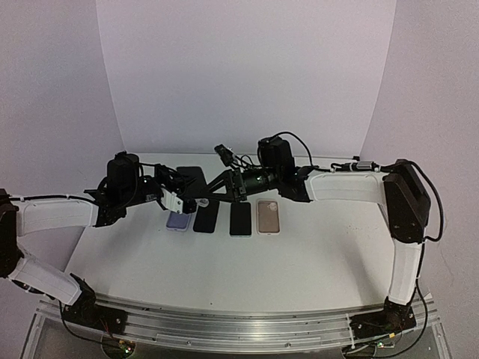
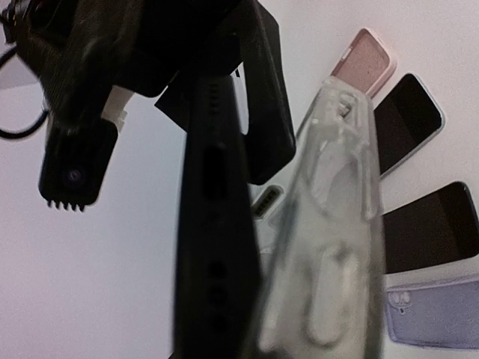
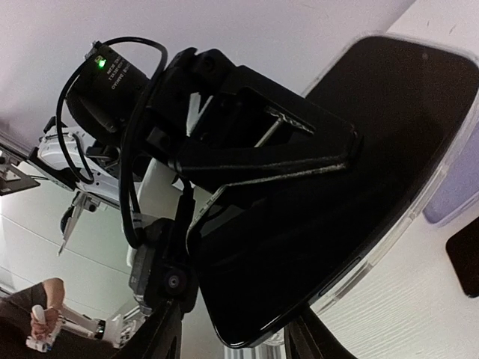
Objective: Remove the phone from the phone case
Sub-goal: Remove the phone case from the phone.
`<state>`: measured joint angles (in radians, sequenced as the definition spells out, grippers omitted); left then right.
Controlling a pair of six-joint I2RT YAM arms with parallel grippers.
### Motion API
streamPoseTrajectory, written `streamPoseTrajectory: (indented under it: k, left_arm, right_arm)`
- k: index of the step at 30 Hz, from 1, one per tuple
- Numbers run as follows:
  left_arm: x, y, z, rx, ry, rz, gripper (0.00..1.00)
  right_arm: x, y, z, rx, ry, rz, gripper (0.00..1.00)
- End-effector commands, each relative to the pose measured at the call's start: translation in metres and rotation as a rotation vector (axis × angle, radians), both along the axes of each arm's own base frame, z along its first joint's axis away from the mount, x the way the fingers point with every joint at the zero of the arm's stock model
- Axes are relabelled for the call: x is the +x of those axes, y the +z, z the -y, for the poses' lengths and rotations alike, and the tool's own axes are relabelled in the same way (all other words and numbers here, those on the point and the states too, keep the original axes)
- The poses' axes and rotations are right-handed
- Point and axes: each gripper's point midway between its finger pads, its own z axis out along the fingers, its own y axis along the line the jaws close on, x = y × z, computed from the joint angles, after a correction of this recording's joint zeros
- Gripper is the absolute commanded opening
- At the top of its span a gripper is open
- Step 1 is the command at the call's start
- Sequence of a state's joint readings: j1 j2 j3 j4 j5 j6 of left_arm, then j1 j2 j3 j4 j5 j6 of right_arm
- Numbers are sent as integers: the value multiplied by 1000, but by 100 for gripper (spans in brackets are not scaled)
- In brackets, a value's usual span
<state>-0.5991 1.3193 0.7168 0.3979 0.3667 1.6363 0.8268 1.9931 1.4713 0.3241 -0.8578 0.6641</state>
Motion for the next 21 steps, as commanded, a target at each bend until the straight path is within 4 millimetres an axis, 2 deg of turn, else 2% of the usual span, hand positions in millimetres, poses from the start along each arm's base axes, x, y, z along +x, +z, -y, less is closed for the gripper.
streamPoseTrajectory:
  k: [1,4,8,12,17,19,21]
  left_arm:
    - [-66,66,52,-134,-353,362,0]
    - [-70,63,55,-125,-373,432,0]
    - [-78,56,58,-109,-411,485,0]
    - [-79,56,60,-110,-415,490,0]
    - [-80,52,60,-110,-420,479,0]
    - [-81,48,59,-110,-419,463,0]
    - [-80,42,58,-104,-414,442,7]
  right_arm:
    - [-71,77,-43,281,230,76,44]
    - [-59,74,-48,302,188,15,41]
    - [-39,62,-57,285,124,-78,30]
    - [-33,56,-61,282,97,-96,19]
    - [-27,48,-60,270,69,-113,1]
    - [-20,39,-56,250,34,-139,0]
    - [-9,25,-47,220,-20,-178,0]
